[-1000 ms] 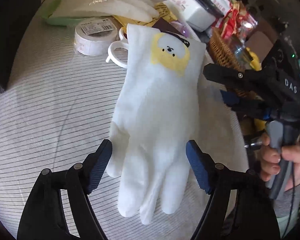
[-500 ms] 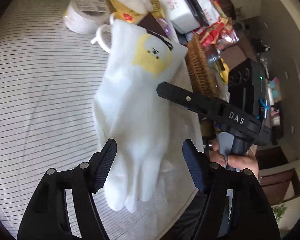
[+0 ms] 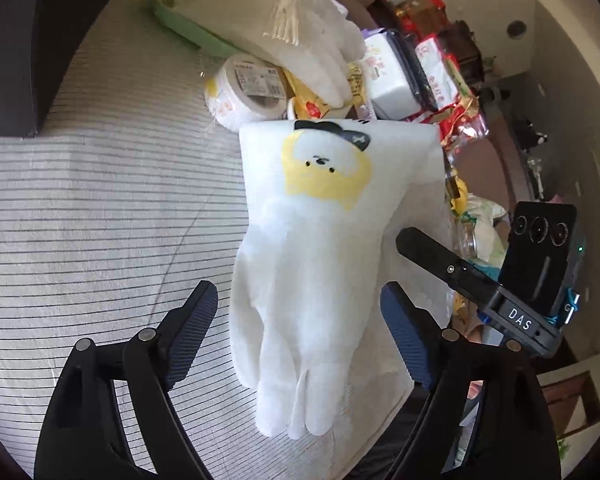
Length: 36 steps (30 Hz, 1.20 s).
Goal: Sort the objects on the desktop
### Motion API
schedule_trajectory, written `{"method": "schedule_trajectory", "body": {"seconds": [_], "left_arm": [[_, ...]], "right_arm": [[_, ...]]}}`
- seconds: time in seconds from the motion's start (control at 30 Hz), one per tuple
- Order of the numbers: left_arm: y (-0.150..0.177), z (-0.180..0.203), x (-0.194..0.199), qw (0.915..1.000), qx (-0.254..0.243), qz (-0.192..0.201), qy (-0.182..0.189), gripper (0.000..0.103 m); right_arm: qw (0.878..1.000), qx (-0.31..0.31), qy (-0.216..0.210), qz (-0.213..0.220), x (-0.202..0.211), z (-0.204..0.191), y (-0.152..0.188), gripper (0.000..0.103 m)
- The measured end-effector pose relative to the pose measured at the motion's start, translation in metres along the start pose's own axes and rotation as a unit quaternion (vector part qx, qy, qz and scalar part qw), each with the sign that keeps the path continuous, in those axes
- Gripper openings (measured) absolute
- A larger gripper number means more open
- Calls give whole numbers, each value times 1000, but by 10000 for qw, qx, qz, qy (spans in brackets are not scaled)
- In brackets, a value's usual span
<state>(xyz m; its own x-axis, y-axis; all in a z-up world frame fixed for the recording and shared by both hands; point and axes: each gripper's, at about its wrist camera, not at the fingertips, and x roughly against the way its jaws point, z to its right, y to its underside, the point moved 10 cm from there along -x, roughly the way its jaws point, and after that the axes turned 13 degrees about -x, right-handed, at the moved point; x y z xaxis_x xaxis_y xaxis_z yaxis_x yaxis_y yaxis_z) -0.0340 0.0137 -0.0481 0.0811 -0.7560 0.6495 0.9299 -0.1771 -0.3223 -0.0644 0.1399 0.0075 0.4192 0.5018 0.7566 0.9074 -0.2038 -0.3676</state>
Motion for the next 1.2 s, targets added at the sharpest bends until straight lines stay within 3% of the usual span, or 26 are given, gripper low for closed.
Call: {"method": "schedule_trajectory", "body": {"seconds": [0.03, 0.1, 0.2, 0.23, 0.33, 0.4, 0.43, 0.53, 0.6, 0.77, 0.83, 0.9, 0.97, 1.0, 1.03, 1.1, 1.2], "left_arm": [[5, 1, -7, 9999, 29, -120, 37, 83], [12, 9, -18, 9996, -135, -259, -9, 84], [19, 26, -27, 9965, -621, -438, -356, 84], [22, 31, -30, 9953, -726, -472, -426, 84], [29, 40, -36, 9924, -986, -539, -509, 81], [32, 43, -40, 9910, -1060, -574, -575, 61], [32, 42, -41, 9915, -1024, -561, -569, 59], [26, 43, -40, 9954, -789, -472, -279, 49], [23, 44, -33, 9970, -661, -411, -52, 38], [9, 53, -18, 9967, -218, -182, 760, 29], [3, 62, -13, 9930, -149, -131, 1162, 28], [4, 63, -15, 9942, -264, -200, 1022, 28], [9, 59, -27, 9951, -278, -385, 866, 28], [12, 57, -32, 9949, -207, -462, 870, 28], [14, 55, -35, 9952, -185, -490, 825, 28], [11, 55, -28, 9960, -292, -422, 737, 29], [-5, 58, 14, 9963, -736, 31, 442, 34]], "right_arm": [[9998, 3, 203, -90, -9, 5, 3, 23], [9988, -95, 382, -298, -23, 12, 8, 29], [9982, -314, 333, -376, -29, 19, 10, 23], [9984, -352, 276, -336, -27, 19, 9, 19], [9980, -568, -63, -255, -19, 16, 2, 17], [9966, -683, -213, -414, -23, 15, 4, 21], [9958, -742, -191, -501, -27, 17, 6, 24], [9937, -920, -164, -622, -35, 22, 11, 46], [9925, -1026, -218, -626, -37, 24, 12, 46], [9835, -1503, -669, -751, -38, 33, 9, 41], [9806, -1586, -674, -931, -42, 36, 12, 51], [9793, -1596, -798, -960, -43, 33, 11, 54], [9844, -1362, -620, -923, -46, 31, 13, 40], [9879, -1185, -441, -902, -47, 31, 14, 18], [9901, -1053, -328, -863, -47, 30, 14, 12], [9923, -919, -392, -735, -42, 23, 12, 10], [9961, -496, -625, -377, -18, -7, -1, 9]]}}
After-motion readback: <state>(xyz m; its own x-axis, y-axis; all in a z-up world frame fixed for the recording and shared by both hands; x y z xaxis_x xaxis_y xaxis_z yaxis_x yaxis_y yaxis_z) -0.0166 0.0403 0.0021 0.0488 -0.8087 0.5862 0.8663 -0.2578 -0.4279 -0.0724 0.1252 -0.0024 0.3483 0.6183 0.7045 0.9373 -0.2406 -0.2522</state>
